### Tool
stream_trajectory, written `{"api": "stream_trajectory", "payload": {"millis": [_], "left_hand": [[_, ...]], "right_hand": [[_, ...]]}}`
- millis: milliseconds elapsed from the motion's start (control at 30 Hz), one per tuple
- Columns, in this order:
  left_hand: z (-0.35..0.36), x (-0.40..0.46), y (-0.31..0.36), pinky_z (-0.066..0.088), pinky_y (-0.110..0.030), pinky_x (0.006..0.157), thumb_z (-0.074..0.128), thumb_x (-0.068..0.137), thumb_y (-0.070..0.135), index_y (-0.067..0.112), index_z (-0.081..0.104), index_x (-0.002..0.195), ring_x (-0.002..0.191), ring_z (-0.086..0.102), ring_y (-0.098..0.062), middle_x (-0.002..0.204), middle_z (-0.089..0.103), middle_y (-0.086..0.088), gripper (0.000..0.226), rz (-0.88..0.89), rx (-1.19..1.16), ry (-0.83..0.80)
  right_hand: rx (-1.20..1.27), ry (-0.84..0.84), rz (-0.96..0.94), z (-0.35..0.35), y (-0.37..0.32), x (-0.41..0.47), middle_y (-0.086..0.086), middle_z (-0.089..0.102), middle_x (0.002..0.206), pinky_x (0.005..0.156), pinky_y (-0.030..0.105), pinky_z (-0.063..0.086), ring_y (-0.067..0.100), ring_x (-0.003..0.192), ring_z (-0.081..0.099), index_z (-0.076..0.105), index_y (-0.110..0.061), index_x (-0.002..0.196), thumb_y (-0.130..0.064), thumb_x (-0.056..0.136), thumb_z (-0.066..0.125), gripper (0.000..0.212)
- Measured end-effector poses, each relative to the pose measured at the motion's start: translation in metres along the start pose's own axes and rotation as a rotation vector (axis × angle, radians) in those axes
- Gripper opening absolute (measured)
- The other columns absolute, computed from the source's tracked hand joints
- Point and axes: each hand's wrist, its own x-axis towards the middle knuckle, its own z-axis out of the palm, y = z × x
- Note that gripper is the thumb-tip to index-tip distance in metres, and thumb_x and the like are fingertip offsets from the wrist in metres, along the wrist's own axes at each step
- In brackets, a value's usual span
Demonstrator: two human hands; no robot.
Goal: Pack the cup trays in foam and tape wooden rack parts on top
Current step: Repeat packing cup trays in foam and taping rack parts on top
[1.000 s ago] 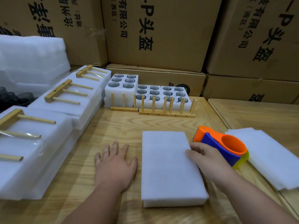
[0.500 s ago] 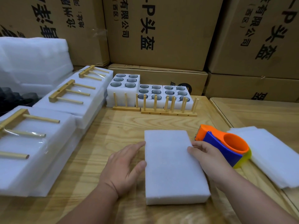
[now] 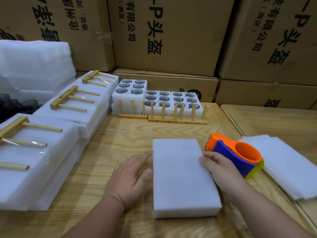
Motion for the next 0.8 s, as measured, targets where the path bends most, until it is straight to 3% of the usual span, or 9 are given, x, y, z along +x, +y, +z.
{"api": "stream_trajectory", "payload": {"millis": [100,200,267,367,533,800], "left_hand": [[0.006,0.005,-0.002,0.029,-0.040,0.116,0.022,0.093,0.063,0.043,0.039,0.151,0.142,0.039,-0.010,0.149,0.048,0.016,0.063,-0.137,0.108,0.035],[0.014,0.014,-0.005,0.004,-0.038,0.126,0.024,0.097,0.061,0.042,0.027,0.157,0.155,0.008,-0.014,0.169,0.016,0.007,0.063,-0.323,0.290,-0.045],[0.018,0.018,-0.007,-0.002,-0.040,0.126,0.022,0.095,0.064,0.042,0.021,0.159,0.157,-0.001,-0.016,0.171,0.004,0.005,0.068,-0.357,0.340,-0.081],[0.021,0.017,-0.010,-0.002,-0.042,0.126,0.021,0.093,0.066,0.042,0.020,0.159,0.157,-0.002,-0.016,0.171,0.003,0.004,0.071,-0.353,0.369,-0.078],[0.021,0.017,-0.011,-0.002,-0.041,0.126,0.022,0.093,0.066,0.043,0.020,0.159,0.157,-0.002,-0.015,0.171,0.003,0.006,0.070,-0.338,0.387,-0.048],[0.019,0.021,-0.012,-0.004,-0.038,0.124,0.024,0.092,0.067,0.048,0.018,0.157,0.156,-0.003,-0.012,0.170,0.001,0.010,0.068,-0.323,0.339,-0.026]], "right_hand": [[-0.064,0.047,-0.031,-0.001,-0.004,0.000,-0.017,0.071,0.103,0.068,0.021,0.053,0.005,0.091,0.070,0.067,-0.034,0.115,-0.035,0.097,0.066,0.018],[-0.137,0.083,-0.077,-0.003,-0.011,0.003,-0.017,0.068,0.112,0.082,0.026,0.052,0.005,0.104,0.065,0.067,-0.033,0.118,-0.036,0.096,0.066,0.022],[-0.185,0.104,-0.135,-0.005,-0.016,0.007,-0.018,0.070,0.108,0.078,0.017,0.050,-0.003,0.099,0.065,0.069,-0.031,0.114,-0.033,0.095,0.067,0.019],[-0.273,0.106,-0.223,-0.006,-0.029,0.016,-0.022,0.071,0.097,0.062,0.004,0.043,-0.018,0.086,0.061,0.069,-0.034,0.099,-0.028,0.095,0.068,0.007],[-0.438,0.042,-0.321,0.007,-0.062,0.043,-0.017,0.070,0.091,0.061,0.006,0.042,-0.011,0.083,0.061,0.071,-0.030,0.094,-0.026,0.095,0.066,0.006],[-0.837,-0.104,-0.390,0.046,-0.115,0.117,-0.012,0.070,0.088,0.072,0.031,0.055,0.008,0.085,0.065,0.069,-0.029,0.089,-0.033,0.094,0.058,0.013]]}}
